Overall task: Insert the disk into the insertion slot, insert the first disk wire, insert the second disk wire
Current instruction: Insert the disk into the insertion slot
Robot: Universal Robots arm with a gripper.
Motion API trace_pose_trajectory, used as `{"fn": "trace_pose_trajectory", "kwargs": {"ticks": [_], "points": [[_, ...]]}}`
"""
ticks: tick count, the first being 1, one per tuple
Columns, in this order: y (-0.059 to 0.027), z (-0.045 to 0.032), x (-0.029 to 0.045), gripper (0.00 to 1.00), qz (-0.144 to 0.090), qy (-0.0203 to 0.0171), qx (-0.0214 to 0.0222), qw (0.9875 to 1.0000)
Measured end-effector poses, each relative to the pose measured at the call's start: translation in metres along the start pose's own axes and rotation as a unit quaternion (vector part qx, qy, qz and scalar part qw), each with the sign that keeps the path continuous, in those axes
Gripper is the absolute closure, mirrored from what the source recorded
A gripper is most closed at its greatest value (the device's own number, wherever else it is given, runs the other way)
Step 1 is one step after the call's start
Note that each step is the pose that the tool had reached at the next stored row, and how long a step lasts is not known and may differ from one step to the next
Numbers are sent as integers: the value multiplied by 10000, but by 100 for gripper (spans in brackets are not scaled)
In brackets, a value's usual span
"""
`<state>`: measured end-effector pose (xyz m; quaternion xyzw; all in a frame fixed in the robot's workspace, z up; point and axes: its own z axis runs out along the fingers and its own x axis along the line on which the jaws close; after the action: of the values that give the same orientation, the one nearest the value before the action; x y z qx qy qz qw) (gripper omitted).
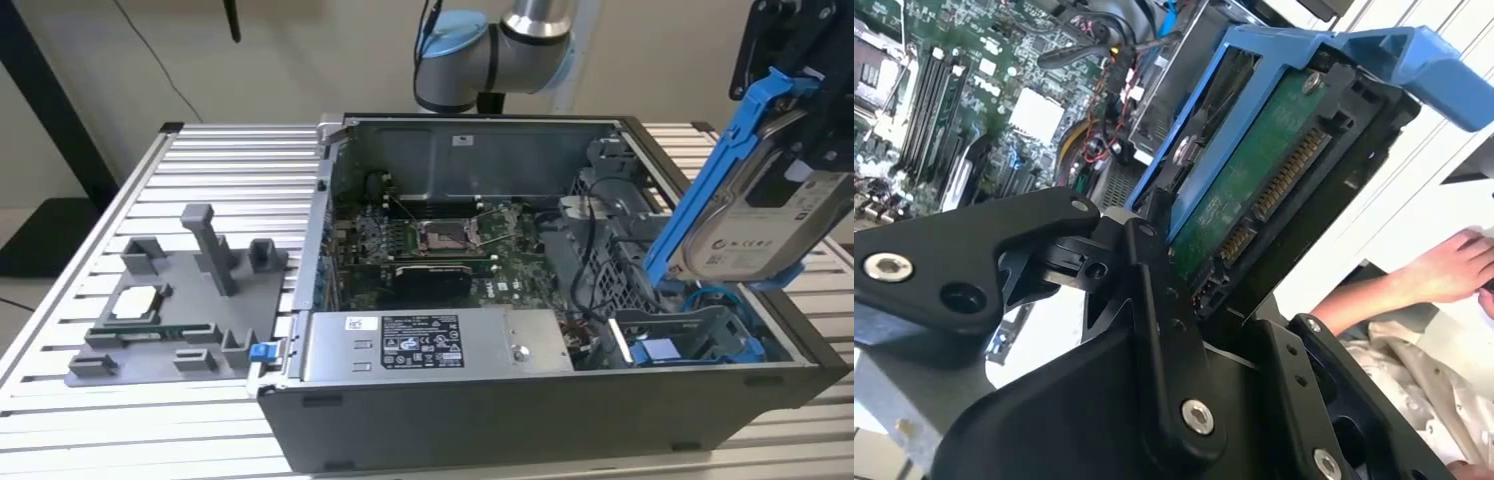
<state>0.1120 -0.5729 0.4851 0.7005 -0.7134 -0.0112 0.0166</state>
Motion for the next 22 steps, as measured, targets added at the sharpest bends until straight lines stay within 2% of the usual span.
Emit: {"fn": "trace_pose_trajectory", "kwargs": {"ticks": [22], "points": [[-2, 68, -1, 100, 1, 6, 0, 10000]]}}
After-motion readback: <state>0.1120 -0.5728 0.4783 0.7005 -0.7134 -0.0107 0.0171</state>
